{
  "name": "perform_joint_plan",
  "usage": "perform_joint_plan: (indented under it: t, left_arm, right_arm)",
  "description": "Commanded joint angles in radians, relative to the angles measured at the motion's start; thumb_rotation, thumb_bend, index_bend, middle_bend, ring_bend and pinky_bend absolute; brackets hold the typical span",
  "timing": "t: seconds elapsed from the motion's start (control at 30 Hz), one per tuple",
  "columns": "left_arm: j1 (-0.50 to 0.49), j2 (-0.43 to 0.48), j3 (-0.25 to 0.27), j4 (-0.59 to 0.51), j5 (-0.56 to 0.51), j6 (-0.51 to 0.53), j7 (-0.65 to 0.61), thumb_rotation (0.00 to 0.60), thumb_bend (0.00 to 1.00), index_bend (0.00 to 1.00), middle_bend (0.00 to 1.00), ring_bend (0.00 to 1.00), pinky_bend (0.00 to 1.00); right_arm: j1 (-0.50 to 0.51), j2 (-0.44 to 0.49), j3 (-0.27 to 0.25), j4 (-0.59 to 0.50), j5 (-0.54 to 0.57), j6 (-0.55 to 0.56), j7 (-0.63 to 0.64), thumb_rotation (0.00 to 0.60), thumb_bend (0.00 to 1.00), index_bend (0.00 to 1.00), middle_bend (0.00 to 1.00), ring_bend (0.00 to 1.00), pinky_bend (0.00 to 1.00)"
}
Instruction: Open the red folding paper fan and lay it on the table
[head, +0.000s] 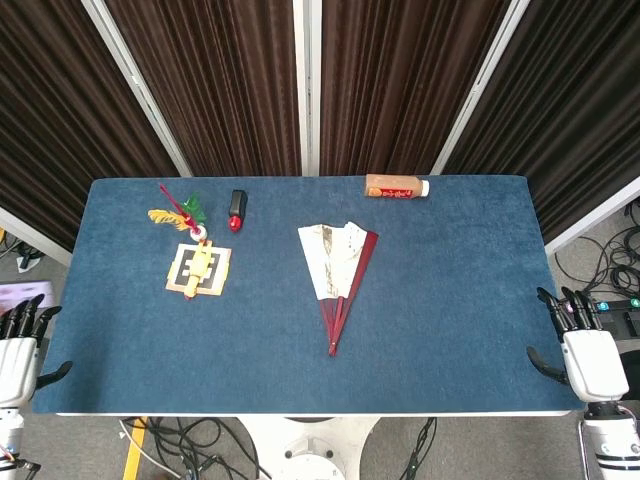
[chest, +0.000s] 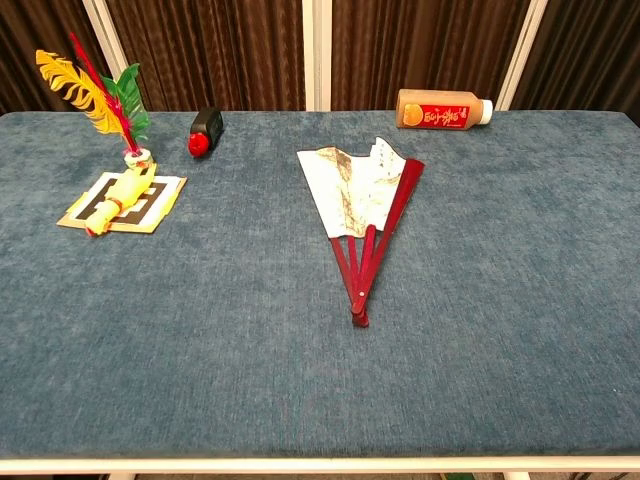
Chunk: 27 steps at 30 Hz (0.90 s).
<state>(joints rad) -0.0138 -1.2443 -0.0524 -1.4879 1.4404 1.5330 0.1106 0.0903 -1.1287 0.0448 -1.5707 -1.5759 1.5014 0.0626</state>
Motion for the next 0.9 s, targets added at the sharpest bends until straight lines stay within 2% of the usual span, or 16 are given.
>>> perform_joint_plan:
  t: [0.03,0.4,0.53,0.73,0.9]
  left_arm:
    - [-0.001,-0.001,-0.001,0.001,-0.001,-0.001,0.000,0.600,0.02,0.26,0.19,0.11,0.14]
    - [0.000,-0.004,-0.002,0.002,0.001,0.004,-0.002,0.600,0.02,0.26,0.19,0.11,0.14]
    - [-0.003,-0.001,-0.001,0.000,0.010,0.005,-0.001,0.600,0.02,0.26,0.19,0.11,0.14]
    - [0.005,0.000,0.001,-0.005,0.008,0.016,-0.003,0.600,0.02,0.26,0.19,0.11,0.14]
    - [0.009,0.002,0.002,-0.010,0.013,0.024,0.000,0.600,0.02,0.26,0.19,0.11,0.14]
  right_arm:
    - [0.000,0.000,-0.001,-0.001,-0.001,0.000,-0.001,0.600,0.17,0.03,0.19,0.01,0.01]
    - [0.036,0.003,-0.006,-0.003,-0.039,-0.038,0.005,0.600,0.17,0.03,0.19,0.01,0.01]
    - [0.143,-0.005,0.011,0.001,-0.083,-0.155,0.001,0.600,0.17,0.04,0.20,0.01,0.01]
    - [0.374,-0.090,0.074,0.057,-0.066,-0.439,0.002,0.600,0.16,0.21,0.25,0.01,0.01]
    - [0.538,-0.241,0.107,0.188,-0.029,-0.625,-0.023,0.600,0.02,0.26,0.27,0.02,0.02]
